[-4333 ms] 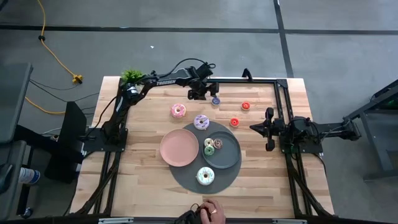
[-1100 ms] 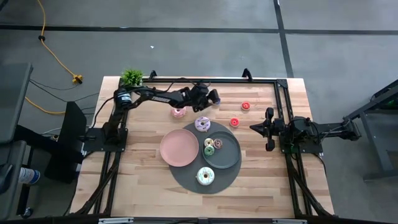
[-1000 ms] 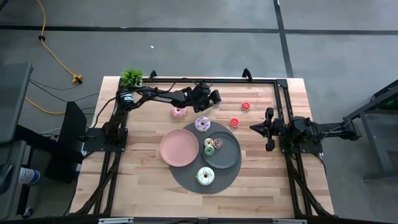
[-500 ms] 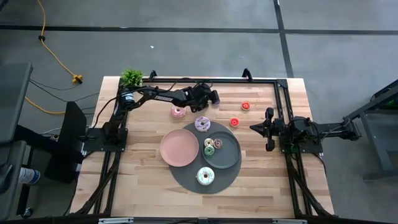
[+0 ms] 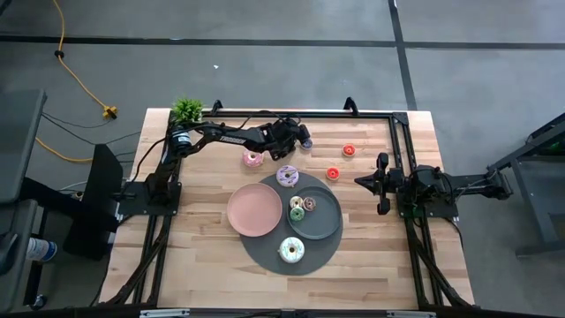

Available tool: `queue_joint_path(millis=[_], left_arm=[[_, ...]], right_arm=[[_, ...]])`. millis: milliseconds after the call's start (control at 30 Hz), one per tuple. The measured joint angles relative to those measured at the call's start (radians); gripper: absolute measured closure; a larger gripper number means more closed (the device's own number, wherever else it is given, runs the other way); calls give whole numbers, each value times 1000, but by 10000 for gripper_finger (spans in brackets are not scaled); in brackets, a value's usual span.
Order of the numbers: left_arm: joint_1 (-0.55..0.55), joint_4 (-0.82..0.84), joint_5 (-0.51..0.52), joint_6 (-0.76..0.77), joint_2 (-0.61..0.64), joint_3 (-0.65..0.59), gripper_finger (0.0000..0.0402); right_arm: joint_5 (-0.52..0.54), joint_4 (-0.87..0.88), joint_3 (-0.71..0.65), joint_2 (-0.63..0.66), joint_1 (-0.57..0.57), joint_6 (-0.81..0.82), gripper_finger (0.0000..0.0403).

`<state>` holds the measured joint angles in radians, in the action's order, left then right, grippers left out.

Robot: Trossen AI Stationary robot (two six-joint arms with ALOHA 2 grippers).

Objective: Pick & Place donuts
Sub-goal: Put the small violet donut on the black plate

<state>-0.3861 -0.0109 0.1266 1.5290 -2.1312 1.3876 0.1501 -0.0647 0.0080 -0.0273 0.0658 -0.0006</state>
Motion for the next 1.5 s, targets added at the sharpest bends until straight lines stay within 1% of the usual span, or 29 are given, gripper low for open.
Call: queue_joint_path(millis=[400, 567, 900, 967, 1033, 1100, 1333, 1500], left_arm=[[30, 1, 42, 70, -1, 7, 101], [37, 0, 90, 77, -2, 7, 101], [55, -41, 97, 107, -2, 8, 101], [57, -50, 103, 114, -24, 22, 101], [62, -51, 84, 117, -50, 46, 101], [65, -58, 35, 117, -76, 93, 101], [73, -33, 27, 94, -124, 170, 101], [72, -6, 22, 99, -129, 174, 101]], right_arm=[[0, 0, 0, 0, 0, 0, 402], [0, 0, 0, 0, 0, 0, 402], [0, 0, 0, 0, 0, 0, 402], [0, 0, 0, 0, 0, 0, 402], [0, 0, 0, -1, 0, 0, 402], [0, 2, 0, 0, 0, 0, 402], [0, 0, 0, 0, 0, 0, 402], [0, -1, 0, 0, 0, 0, 402]])
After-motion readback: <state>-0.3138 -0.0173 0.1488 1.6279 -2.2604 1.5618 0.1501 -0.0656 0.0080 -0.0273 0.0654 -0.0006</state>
